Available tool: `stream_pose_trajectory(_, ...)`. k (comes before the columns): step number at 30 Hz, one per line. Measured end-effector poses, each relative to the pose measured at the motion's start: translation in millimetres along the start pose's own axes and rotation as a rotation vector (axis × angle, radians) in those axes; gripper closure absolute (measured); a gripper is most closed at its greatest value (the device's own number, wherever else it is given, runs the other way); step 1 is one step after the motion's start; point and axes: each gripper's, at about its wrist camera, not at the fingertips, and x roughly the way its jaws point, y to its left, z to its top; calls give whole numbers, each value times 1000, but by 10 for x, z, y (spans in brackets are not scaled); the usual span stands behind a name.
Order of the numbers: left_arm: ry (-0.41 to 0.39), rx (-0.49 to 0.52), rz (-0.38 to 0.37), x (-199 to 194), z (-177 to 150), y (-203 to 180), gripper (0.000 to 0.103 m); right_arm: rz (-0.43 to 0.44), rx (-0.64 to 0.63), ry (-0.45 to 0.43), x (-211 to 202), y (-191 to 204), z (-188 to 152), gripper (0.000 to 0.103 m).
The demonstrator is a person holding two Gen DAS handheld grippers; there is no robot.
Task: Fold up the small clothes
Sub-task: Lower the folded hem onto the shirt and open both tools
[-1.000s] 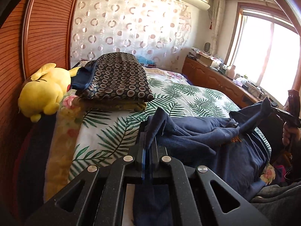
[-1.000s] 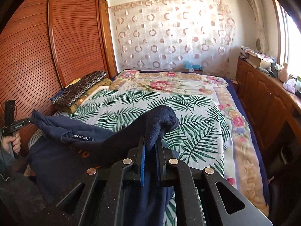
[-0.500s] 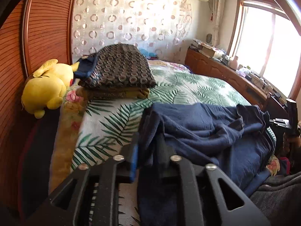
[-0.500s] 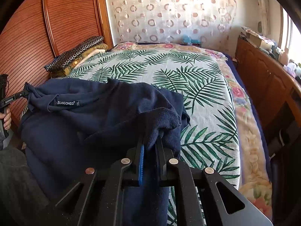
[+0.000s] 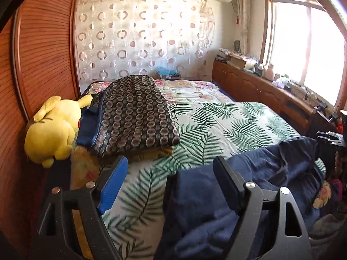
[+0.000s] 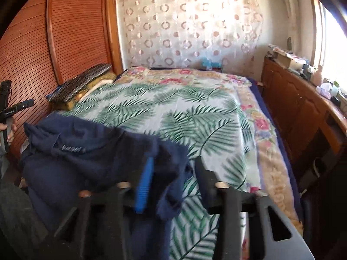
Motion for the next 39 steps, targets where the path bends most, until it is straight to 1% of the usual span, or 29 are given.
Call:
stream_pose_trajectory(2,20,18,6,141,94,-38,22,-18,24,-5,122,-64,45,55)
stream_pose_trajectory(4,32,23,6,253,178,-51,22,-18,51,-8,258,-113,107,55)
stream_pose_trajectory(6,41,31,-1,351,250,-54,22,-30,56,-3,392,-160,151,55)
stream_pose_trajectory(10,92,17,-9,553,309,6,22,-20,65,54,706,-202,197,55)
stream_pose_trajectory(12,146,10,-20,678,252,41,22,18,65,74,795,-168,191,55)
stream_pose_trajectory(14,195,3,-31,766,158,43,22,36,59,100,855,-91,174,55)
stream_pose_trajectory(17,227,13,-38,814,27,-3,22,47,47,109,873,-12,147,55)
stream_pose_trajectory(21,268,20,-39,878,-110,-38,22,51,54,128,897,-18,130,55)
stream_pose_trajectory(23,288,22,-42,906,-181,-54,22,54,48,138,921,-39,143,53)
stream_pose_trajectory(25,293,20,-42,914,-218,-66,22,49,44,145,981,-50,155,51)
stream_pose_trajectory(27,298,10,-53,921,-259,-72,22,46,46,154,979,-65,172,48)
stream_pose_trajectory(28,304,8,-58,926,-285,-86,23,41,45,160,991,-63,172,43)
stream_pose_trajectory(29,305,12,-61,929,-300,-102,25,39,44,164,1004,-57,182,41)
stream_pose_trajectory(30,306,17,-63,937,-309,-130,26,36,42,161,1001,-56,183,41)
stream_pose_trajectory(32,311,22,-72,934,-338,-161,31,24,39,149,988,-47,195,41)
stream_pose_trajectory(35,307,28,-78,933,-347,-188,36,30,32,151,987,-30,200,41)
stream_pose_trajectory(39,301,31,-78,921,-357,-204,38,38,10,171,1010,-4,184,40)
